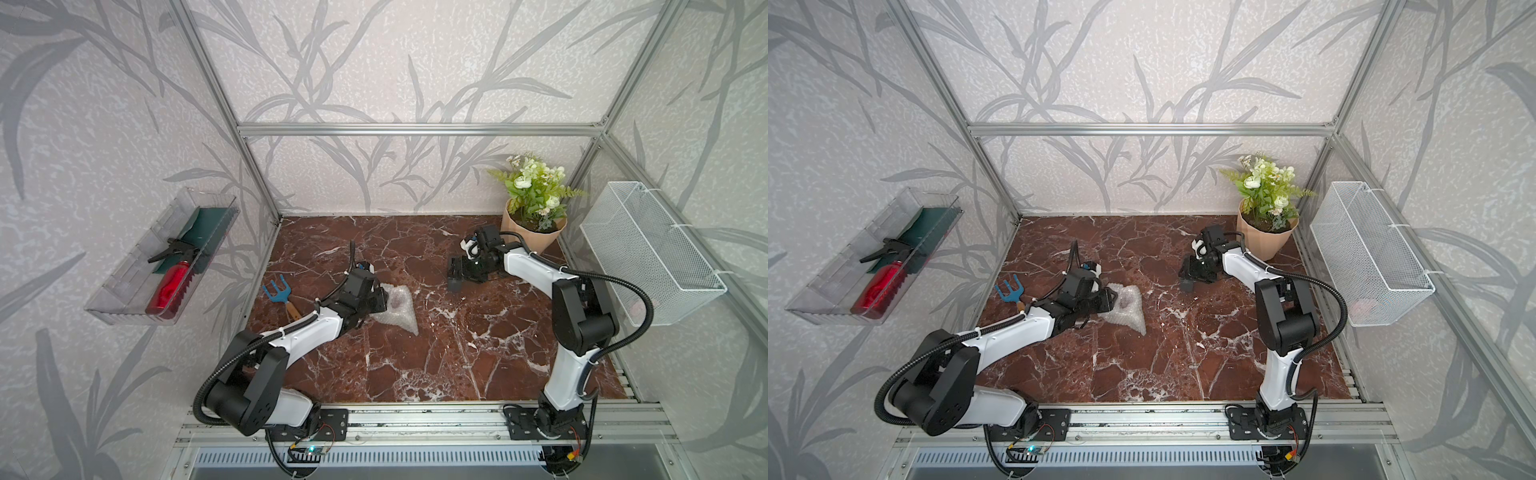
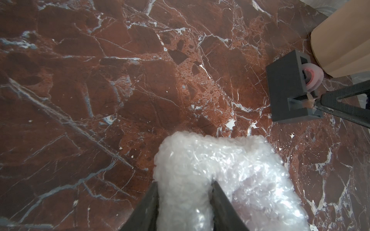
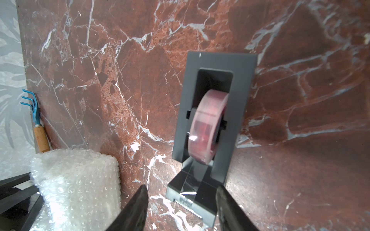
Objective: Wrap mugs in bubble wrap
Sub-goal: Tear off the tape using the Tape Cutter.
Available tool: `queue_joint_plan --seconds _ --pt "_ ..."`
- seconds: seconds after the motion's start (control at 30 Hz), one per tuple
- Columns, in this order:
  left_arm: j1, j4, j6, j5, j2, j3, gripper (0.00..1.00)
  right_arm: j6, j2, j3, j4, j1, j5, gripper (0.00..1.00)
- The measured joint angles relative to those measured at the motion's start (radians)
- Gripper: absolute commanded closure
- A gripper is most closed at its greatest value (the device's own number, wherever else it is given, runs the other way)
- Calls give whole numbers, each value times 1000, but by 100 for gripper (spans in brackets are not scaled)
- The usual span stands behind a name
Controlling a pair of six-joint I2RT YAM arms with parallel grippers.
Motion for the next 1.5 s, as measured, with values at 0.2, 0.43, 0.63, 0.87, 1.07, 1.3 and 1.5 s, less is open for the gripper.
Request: queue_joint_plan --seconds 0.2,0.43,0.63,0.87,1.07,1.3,1.5 --pt "0 0 0 0 0 0 61 14 31 -6 21 -1 -15 49" --pt "0 -1 0 -1 0 0 60 39 41 -27 53 -13 -53 54" --pt "-1 -2 0 -1 0 0 60 58 29 -51 83 -18 -63 56" --pt "-1 -4 0 -2 0 0 60 64 10 -53 79 -18 -60 57" --pt "-1 -4 0 -5 0 0 60 64 -51 -53 64 -17 -51 57" --pt "-1 -4 0 -6 0 0 61 64 -60 -53 48 -16 -51 58" --pt "-2 -4 0 -9 0 0 60 68 -58 -57 51 -16 -50 59"
